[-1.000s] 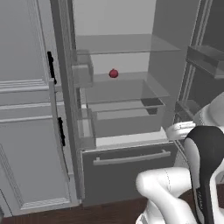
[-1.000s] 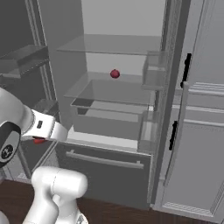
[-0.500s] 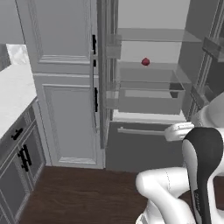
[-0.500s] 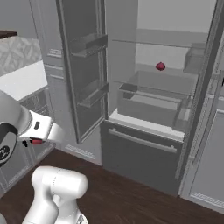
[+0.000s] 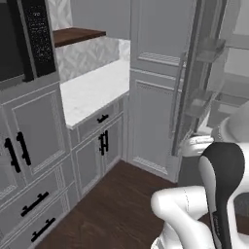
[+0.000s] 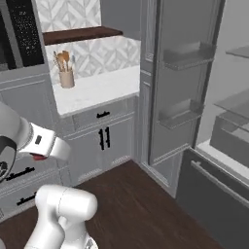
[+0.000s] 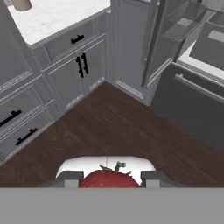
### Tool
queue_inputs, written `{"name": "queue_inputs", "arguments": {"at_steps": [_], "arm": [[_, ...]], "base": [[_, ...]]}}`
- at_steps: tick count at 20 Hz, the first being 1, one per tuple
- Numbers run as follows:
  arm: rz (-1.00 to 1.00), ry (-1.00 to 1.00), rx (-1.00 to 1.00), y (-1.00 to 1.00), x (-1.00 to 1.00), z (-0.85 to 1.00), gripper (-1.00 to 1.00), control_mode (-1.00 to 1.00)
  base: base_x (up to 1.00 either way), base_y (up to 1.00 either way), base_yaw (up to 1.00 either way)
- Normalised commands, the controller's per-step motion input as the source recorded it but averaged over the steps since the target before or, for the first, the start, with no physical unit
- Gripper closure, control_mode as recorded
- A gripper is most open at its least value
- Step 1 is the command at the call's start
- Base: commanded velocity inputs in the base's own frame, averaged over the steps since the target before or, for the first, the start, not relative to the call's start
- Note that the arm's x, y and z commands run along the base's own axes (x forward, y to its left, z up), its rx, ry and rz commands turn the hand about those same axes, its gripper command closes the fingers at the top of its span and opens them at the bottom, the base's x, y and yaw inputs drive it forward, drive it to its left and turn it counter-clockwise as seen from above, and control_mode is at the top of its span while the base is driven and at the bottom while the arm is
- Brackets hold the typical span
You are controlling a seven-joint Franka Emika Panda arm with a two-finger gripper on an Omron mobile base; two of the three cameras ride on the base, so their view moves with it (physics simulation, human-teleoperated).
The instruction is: Take the strawberry from the fridge and place it on top of the pancake, located on the dining counter.
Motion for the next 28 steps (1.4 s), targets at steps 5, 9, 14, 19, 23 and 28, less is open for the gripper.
{"name": "queue_inputs", "arguments": {"at_steps": [5, 9, 14, 19, 23, 28], "arm": [[0.00, 0.00, 0.00, 0.00, 0.00, 0.00, 1.00, 1.00], [0.00, 0.00, 0.00, 0.00, 0.00, 0.00, 1.00, 1.00], [0.00, 0.00, 0.00, 0.00, 0.00, 0.00, 1.00, 1.00], [0.00, 0.00, 0.00, 0.00, 0.00, 0.00, 1.00, 1.00], [0.00, 0.00, 0.00, 0.00, 0.00, 0.00, 1.00, 1.00], [0.00, 0.00, 0.00, 0.00, 0.00, 0.00, 1.00, 1.00]], "base": [[-0.42, 0.00, 0.94], [-0.46, 0.00, 0.94], [-0.50, -0.01, 0.91], [-0.17, 0.03, 0.95], [0.01, 0.23, 0.90], [0.46, 0.32, 0.71]]}}
